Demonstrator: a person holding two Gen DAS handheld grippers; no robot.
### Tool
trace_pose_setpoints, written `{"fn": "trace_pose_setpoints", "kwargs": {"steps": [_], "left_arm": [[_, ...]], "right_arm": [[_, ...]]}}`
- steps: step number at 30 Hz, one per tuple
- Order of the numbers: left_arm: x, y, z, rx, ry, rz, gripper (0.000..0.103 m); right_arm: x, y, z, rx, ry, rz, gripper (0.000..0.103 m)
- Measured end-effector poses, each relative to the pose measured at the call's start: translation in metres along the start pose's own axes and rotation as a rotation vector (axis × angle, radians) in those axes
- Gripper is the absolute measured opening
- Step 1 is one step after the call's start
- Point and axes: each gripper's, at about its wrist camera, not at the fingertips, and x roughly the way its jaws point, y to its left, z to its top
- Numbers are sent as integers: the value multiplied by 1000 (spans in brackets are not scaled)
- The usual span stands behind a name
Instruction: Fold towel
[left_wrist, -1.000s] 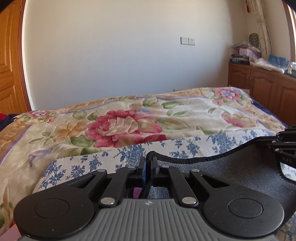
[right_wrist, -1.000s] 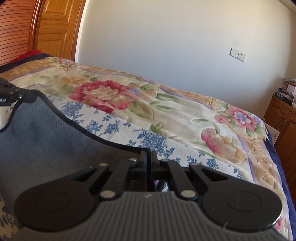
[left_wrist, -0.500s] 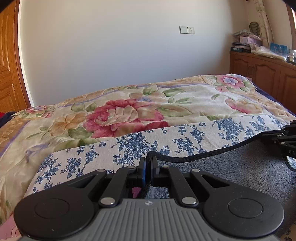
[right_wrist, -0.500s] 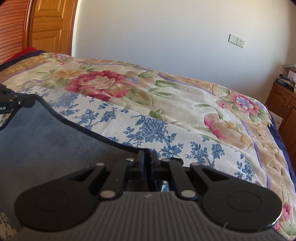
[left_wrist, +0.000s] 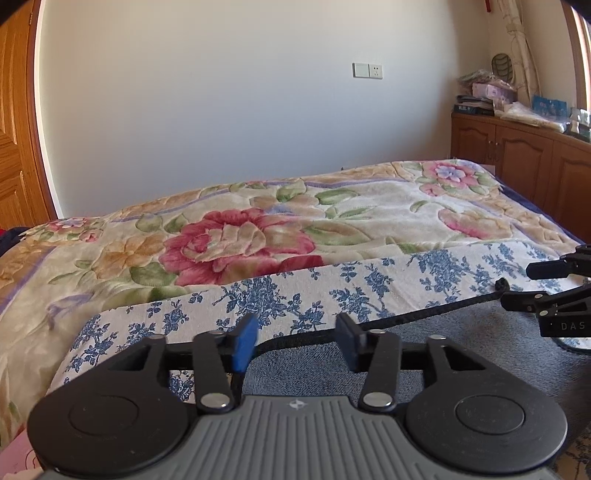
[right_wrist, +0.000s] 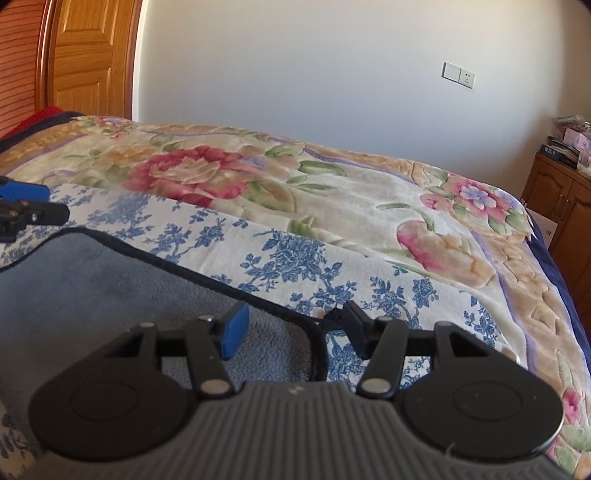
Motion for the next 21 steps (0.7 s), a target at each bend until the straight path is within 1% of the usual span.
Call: {"fn": "trace_pose_setpoints", "kwargs": {"steps": [1, 2, 6, 11, 16, 21], "left_arm": [[-3, 0, 0, -10, -6, 3, 63], [-6, -1, 0, -19, -11, 8, 69], [-21, -6, 2, -20, -20, 11, 76], [-44, -9, 8, -17, -30, 7, 81], [-68, -13, 16, -10, -30, 3, 82], [-93, -17, 13, -27, -20, 0, 83]], "right_arm": [[-3, 0, 1, 5, -4, -1, 57], [-6, 0, 1, 9, -5, 0, 57], [-21, 3, 5, 23, -13, 2, 57], [-42, 9, 9, 35, -19, 8, 58], [-64, 16, 11, 55, -23, 18, 58], [-86, 21, 11, 117, -30, 28, 59]]}}
